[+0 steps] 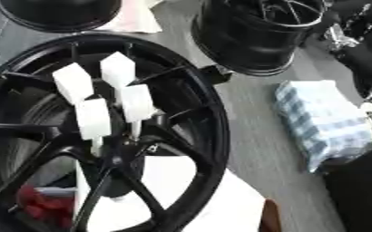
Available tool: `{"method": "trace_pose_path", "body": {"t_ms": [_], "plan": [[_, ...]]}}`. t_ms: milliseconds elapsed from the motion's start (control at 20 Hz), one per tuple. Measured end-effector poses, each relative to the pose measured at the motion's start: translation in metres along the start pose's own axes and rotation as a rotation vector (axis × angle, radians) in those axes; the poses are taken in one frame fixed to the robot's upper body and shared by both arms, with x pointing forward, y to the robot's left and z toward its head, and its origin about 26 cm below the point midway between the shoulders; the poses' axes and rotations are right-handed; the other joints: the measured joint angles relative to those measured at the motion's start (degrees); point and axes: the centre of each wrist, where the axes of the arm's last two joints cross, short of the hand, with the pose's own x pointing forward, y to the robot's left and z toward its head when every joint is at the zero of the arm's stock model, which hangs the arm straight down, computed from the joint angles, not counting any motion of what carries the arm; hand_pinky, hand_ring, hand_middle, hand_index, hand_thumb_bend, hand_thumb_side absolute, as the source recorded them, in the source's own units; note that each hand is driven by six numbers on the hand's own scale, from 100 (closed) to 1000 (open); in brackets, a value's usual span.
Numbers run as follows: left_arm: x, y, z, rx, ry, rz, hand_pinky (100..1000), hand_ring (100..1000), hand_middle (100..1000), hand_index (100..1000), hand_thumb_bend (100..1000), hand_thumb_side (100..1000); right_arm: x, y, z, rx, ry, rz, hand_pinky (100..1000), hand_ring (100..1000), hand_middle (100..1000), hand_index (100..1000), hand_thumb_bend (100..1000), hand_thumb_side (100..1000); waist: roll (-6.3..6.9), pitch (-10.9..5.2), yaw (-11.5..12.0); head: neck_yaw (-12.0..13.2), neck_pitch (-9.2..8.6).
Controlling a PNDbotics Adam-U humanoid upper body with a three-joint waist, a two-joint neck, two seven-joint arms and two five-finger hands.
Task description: Pull the pin out of the wheel hub.
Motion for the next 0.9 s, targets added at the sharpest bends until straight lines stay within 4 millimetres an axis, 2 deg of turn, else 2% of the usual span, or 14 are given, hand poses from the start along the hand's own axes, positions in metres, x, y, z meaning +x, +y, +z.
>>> {"method": "trace_pose_path", "body": {"t_ms": [200,500,750,800,900], "plan": [[0.0,0.0,0.0,-0.006,0.005,-0.003,982,599,579,781,100,760,0.019,0.008,-0.021,0.139,-0.088,0.091,705,721,574,731,359,231,-0.19,-0.53,-0.1,0.2,0.73],[0.0,0.001,0.002,-0.021,0.016,-0.015,982,599,579,781,100,761,0.05,0.022,-0.049,0.345,-0.203,0.262,728,741,603,746,371,243,-0.75,-1.2,-0.1,0.2,1.88],[0.0,0.001,0.001,-0.024,0.017,-0.015,982,599,579,781,100,761,0.066,0.009,-0.06,0.443,-0.246,0.449,728,741,603,746,371,243,-0.21,-1.2,0.1,0.0,1.93],[0.0,0.001,0.001,-0.025,0.017,-0.014,982,599,579,781,100,758,0.069,0.005,-0.063,0.458,-0.253,0.483,786,773,659,773,427,223,-0.09,-1.19,0.3,-0.3,1.93],[0.001,-0.002,-0.001,-0.043,0.009,-0.009,982,599,579,781,100,758,0.078,0.001,-0.068,0.5,-0.286,0.545,794,775,665,775,438,214,-0.75,-1.2,1.9,-1.4,1.98]]}}
